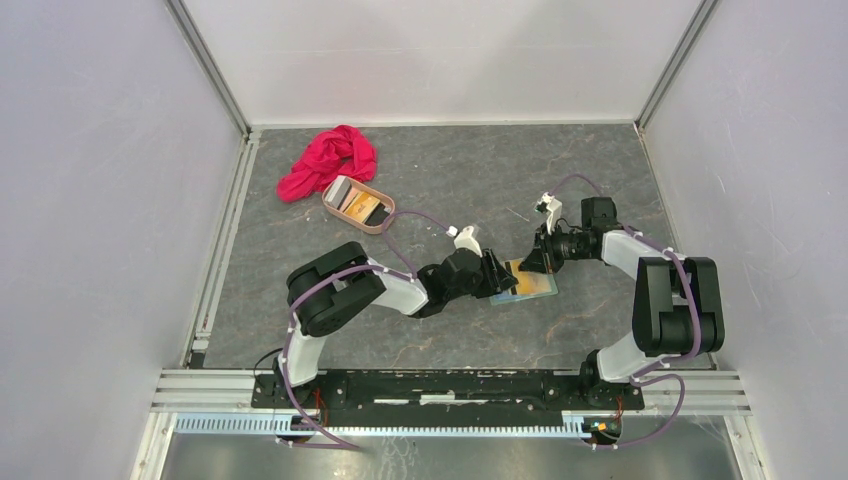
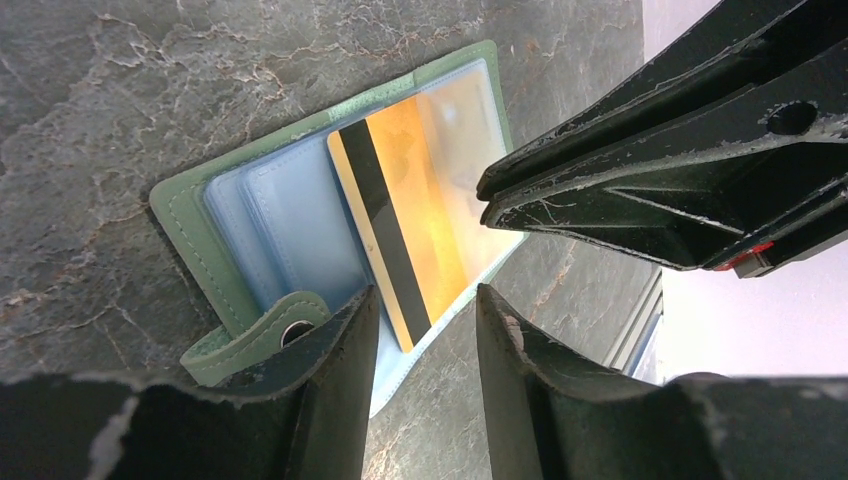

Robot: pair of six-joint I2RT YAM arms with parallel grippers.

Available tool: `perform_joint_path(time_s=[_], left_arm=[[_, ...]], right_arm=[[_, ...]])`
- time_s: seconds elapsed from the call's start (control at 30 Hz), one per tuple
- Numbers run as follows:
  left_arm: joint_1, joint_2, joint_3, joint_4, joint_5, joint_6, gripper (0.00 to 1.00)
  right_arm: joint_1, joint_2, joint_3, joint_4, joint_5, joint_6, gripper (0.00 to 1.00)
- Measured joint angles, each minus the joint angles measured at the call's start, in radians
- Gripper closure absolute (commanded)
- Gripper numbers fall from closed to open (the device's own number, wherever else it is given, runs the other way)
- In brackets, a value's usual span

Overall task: Put the credit cards into the card holder
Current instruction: Insert the credit card into the card holder.

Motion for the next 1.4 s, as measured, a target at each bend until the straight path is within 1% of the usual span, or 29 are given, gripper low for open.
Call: perform_joint_path(time_s=[0.27, 0.53, 0.73, 0.9, 1.03, 1.2, 1.4], left_arm=[[0.005, 0.000, 0.005, -0.006, 0.027, 0.003, 0.48], [0.006, 0.001, 0.043, -0.062, 0.031, 0.003, 0.48], [0.008, 0.020, 0.082, -0.091, 0.049, 0.003, 0.49], [0.008, 0.029, 0.108, -0.118, 0.056, 0.004, 0.49], [0.008, 0.029, 0.117, -0.137, 0.056, 0.010, 0.49], [0.008, 0.029, 0.129, -0.156, 0.057, 0.016, 0.49], [0.010, 0.051, 0.166, -0.175, 0.076, 0.018, 0.49]], right_arm=[[0.000, -0.010, 0.000, 0.000, 0.042, 0.000, 0.83], [-0.007, -0.060, 0.000, 0.009, 0.139, 0.008, 0.82], [-0.030, -0.111, -0.002, 0.035, 0.273, 0.019, 0.83], [-0.038, -0.127, -0.002, 0.043, 0.438, 0.003, 0.88], [-0.038, -0.126, -0.002, 0.037, 0.531, -0.027, 0.91], [-0.038, -0.080, -0.002, 0.013, 0.577, -0.061, 0.92], [-0.029, -0.034, 0.011, -0.021, 0.582, -0.085, 0.92]])
